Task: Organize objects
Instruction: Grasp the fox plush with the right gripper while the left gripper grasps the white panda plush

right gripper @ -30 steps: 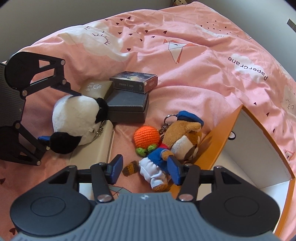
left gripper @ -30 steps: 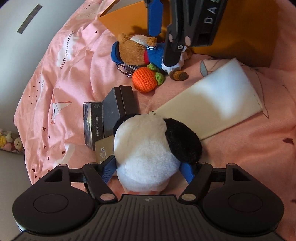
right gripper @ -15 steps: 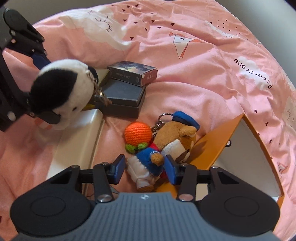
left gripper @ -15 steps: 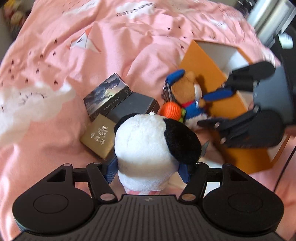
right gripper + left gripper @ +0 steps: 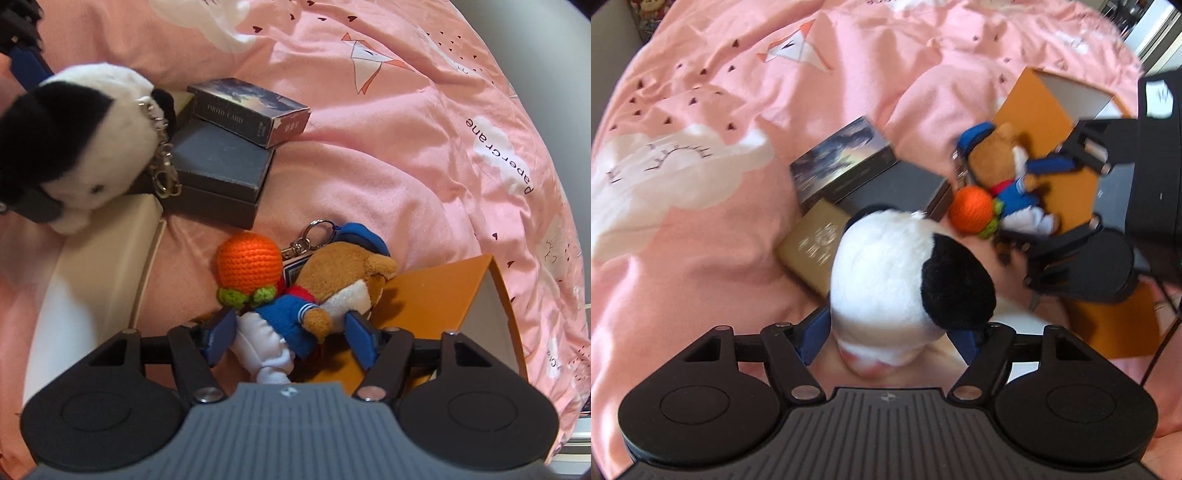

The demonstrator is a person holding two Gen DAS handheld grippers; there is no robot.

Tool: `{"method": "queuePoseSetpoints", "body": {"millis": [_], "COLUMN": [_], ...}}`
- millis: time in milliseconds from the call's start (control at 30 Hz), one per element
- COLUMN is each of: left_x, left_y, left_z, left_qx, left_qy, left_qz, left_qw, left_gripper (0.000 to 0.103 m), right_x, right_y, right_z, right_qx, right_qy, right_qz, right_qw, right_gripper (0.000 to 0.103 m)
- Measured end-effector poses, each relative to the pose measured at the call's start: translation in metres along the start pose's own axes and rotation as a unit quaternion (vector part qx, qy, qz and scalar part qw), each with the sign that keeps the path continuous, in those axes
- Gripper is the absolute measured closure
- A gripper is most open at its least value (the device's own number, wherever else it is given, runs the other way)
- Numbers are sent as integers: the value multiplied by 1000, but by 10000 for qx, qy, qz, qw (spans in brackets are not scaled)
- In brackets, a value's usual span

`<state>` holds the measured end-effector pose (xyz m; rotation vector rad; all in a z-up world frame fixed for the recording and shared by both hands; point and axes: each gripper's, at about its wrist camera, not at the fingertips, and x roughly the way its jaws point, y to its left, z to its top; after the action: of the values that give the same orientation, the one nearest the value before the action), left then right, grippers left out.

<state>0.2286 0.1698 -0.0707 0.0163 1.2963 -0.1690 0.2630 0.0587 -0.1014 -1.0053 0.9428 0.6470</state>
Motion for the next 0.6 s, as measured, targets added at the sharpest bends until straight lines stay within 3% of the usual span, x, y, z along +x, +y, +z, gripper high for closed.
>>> {"method": "queuePoseSetpoints", "body": {"millis": [167, 200, 300, 367, 400, 467, 600], "left_x": [-2, -3, -1, 2, 3, 1, -6], "left_y": [-18, -22, -44, -51, -51, -47, -33], "left_z": [-16, -20, -33, -37, -37, -35, -30], "left_qx": [379, 506, 1360, 1592, 1578, 1444, 1050], "left_qy": [-389, -496, -680, -700, -692, -704, -683], "left_qz": [516, 572, 1018, 1118, 1108, 1047, 752], "left_qw": [9972, 9958, 9831, 9784, 9788, 9814, 9893], "left_gripper": [20, 24, 28, 33, 34, 36, 40], "right_x": [2, 2, -2, -8, -12, -14, -21], "right_y": [3, 2, 0, -4, -6, -8, -6], "right_z": [-1, -1, -3, -6, -7, -8, -13], "right_qx": [-66, -63, -28, 43, 87, 242, 266], "right_qy": [1, -10, -130, -236, -304, -258, -461], "right_qz": [-95, -98, -97, -63, 29, 250, 295], "right_qw": [9999, 9999, 9999, 9997, 9995, 9991, 9982], "right_gripper": [30, 31, 42, 58, 70, 73, 85]}}
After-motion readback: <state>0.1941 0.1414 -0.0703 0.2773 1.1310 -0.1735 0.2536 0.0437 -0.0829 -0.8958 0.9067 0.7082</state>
